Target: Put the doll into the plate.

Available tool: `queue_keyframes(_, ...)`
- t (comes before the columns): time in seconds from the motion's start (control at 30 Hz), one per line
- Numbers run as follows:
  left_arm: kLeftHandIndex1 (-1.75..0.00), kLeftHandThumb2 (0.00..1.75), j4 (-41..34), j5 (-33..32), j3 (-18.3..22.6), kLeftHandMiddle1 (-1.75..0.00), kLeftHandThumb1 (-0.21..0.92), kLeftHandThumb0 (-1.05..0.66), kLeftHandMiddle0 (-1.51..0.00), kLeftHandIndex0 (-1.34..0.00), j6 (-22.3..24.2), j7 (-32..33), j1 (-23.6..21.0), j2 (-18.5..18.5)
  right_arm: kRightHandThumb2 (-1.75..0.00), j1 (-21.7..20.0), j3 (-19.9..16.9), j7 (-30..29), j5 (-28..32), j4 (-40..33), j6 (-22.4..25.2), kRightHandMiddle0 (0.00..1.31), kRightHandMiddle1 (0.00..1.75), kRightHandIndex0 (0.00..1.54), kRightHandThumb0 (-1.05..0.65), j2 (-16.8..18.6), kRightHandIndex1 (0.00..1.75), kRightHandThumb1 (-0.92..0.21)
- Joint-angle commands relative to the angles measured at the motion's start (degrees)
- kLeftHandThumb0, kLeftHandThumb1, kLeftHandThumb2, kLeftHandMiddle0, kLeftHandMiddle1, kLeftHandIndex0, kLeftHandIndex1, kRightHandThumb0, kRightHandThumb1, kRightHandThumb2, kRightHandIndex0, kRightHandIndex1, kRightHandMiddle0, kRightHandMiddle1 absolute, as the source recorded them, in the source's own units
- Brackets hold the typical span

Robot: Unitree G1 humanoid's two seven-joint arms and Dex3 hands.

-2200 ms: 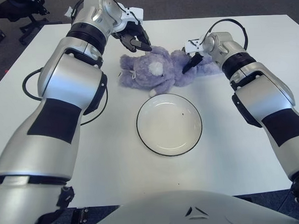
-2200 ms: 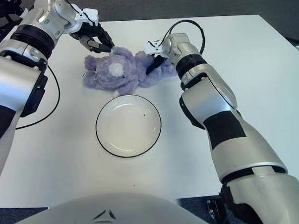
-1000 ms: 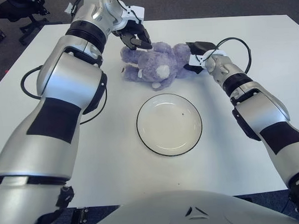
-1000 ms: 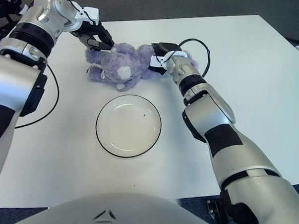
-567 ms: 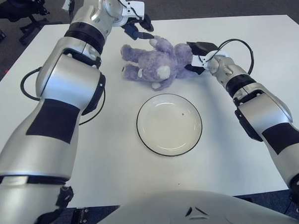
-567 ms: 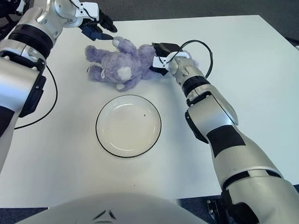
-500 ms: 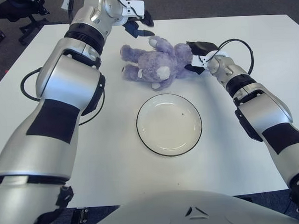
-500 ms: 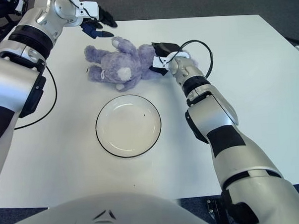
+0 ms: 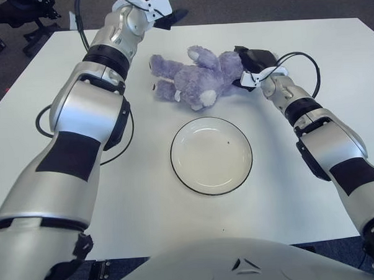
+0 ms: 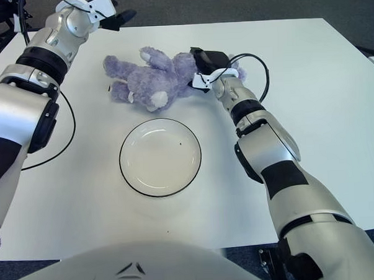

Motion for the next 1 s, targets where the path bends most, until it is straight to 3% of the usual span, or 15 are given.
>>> queue_keyframes(0.0,-1.04,0.72,-0.49,-2.86,3.34,-1.63,0.92,-0.53,-0.42,-0.25,0.45,2.94,-0.15,0.08,-1.24,-0.45,-1.00,-9.78,-0.84,-1.64,-0.06,0.37,1.75,0.61,0.00,-0.61,1.65,-0.36)
queue_keyframes(0.1,-1.15,0.72,-0.49,-3.43,4.01,-1.71,0.92,-0.52,-0.40,-0.21,0.37,2.93,-0.28,0.10,-1.25,-0.47,-0.82,-12.31,-1.28,-1.19,-0.71,0.37,1.75,0.61,0.00,-0.65,1.65,-0.36)
queue_keyframes(0.23,-1.30,0.71,-0.93,-7.19,7.72,-1.74,0.92,-0.51,-0.37,-0.13,-0.37,0.72,-1.27,0.43,-1.26,-0.60,1.52,-29.32,-4.97,2.45,-6.50,0.38,1.75,0.61,0.00,-1.61,1.66,-0.35)
queue_keyframes(0.37,-1.35,0.71,-1.03,-8.27,8.71,-1.74,0.92,-0.51,-0.32,-0.10,0.13,-0.58,-1.62,0.55,-1.16,-0.98,2.04,-32.98,-5.77,3.57,-7.22,0.52,1.75,0.53,0.31,-1.45,1.72,-0.43)
queue_keyframes(0.4,-1.32,0.71,-1.08,-8.75,9.09,-1.65,0.92,-0.51,-0.31,-0.10,0.49,-1.45,-1.73,0.61,-1.15,-1.08,1.87,-33.14,-5.58,3.79,-7.19,0.53,1.75,0.52,0.34,-1.34,1.73,-0.44)
queue_keyframes(0.47,-1.06,0.72,-1.21,-9.71,9.84,-1.11,0.92,-0.53,-0.35,-0.13,1.14,-3.26,-1.91,0.75,-1.14,-1.26,1.55,-33.71,-5.27,4.18,-7.21,0.55,1.75,0.50,0.39,-1.21,1.74,-0.45)
queue_keyframes(0.6,-0.79,0.73,-1.48,-10.28,10.28,-0.47,0.92,-0.55,-0.50,-0.22,1.51,-4.75,-1.89,0.89,-1.10,-1.42,1.78,-36.27,-5.94,4.70,-7.17,0.56,1.75,0.48,0.41,-1.16,1.74,-0.48)
queue_keyframes(0.77,-0.71,0.74,-1.85,-10.76,10.33,-0.23,0.92,-0.55,-0.58,-0.28,1.14,-8.28,-1.66,1.08,-1.06,-1.22,2.99,-42.39,-7.69,5.12,-7.13,0.56,1.75,0.45,0.41,-1.23,1.75,-0.51)
queue_keyframes(0.97,-0.70,0.76,-3.31,-11.53,9.92,-0.16,0.92,-0.56,-0.61,-0.31,-0.59,-15.30,-0.75,1.52,-1.01,-0.81,5.24,-47.30,-10.58,6.10,-7.03,0.56,1.75,0.43,0.40,-1.95,1.75,-0.55)
